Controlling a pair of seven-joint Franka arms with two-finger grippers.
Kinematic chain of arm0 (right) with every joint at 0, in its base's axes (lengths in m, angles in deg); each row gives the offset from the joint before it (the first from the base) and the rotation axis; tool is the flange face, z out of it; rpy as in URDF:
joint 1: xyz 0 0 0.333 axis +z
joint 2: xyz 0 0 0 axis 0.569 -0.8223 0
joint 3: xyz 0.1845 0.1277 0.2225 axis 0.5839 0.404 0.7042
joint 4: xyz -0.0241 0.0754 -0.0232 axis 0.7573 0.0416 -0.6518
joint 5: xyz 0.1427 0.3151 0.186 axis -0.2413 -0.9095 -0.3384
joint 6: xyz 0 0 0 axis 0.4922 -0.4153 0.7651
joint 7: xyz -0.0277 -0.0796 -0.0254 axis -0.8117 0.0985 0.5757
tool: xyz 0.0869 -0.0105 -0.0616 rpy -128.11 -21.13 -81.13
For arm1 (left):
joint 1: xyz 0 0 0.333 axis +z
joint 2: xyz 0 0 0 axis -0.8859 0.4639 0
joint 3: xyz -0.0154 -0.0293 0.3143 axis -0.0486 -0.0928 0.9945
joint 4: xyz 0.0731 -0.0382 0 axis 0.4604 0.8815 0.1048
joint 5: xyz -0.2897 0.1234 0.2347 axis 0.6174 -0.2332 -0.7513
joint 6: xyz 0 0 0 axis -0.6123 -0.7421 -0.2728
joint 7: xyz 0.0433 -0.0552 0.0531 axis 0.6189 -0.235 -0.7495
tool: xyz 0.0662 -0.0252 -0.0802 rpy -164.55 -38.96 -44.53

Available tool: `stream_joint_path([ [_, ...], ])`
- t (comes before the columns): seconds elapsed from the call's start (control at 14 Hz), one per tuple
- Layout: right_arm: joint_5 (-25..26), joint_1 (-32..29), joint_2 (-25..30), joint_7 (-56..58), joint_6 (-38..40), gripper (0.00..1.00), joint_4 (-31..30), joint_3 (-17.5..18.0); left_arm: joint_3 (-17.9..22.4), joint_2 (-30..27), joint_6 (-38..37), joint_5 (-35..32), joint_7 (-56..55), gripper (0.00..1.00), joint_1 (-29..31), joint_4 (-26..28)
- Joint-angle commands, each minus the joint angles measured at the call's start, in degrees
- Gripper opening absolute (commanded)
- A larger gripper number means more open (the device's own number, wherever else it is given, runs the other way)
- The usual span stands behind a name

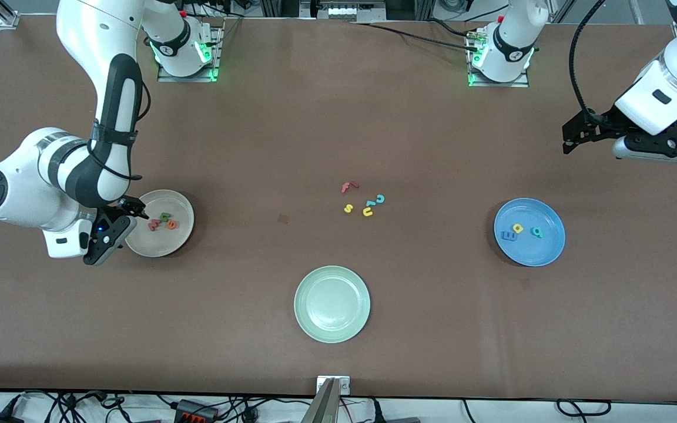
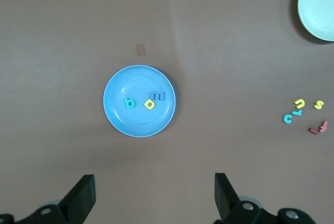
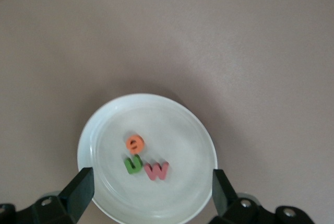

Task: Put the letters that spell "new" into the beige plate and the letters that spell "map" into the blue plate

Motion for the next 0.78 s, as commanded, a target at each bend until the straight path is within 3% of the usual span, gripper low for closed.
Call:
stream_joint_path([
  [0.0,4.68,-4.60,6.54,-12.15,0.37,1.00,0.85,7.83,-0.17,0.60,-1.15,-0.91,-0.03,1.00,-0.14,-1.61],
  [0.21,16.81,-14.96,14.19,-29.21,-2.26,1.00,2.43,23.63,-0.17,0.60,-1.15,-0.91,-0.03,1.00,-0.14,-1.61],
  [0.43,25.44,-19.02,18.76,-45.46,-3.94,1.00,2.43,31.93,-0.17,0.61,-1.15,-0.91,-0.03,1.00,-0.14,-1.61],
  [0.71,31.77,-26.21,23.34,-60.59,-3.32,1.00,2.43,41.41,-0.17,0.60,-1.15,-0.91,-0.03,1.00,-0.14,-1.61],
])
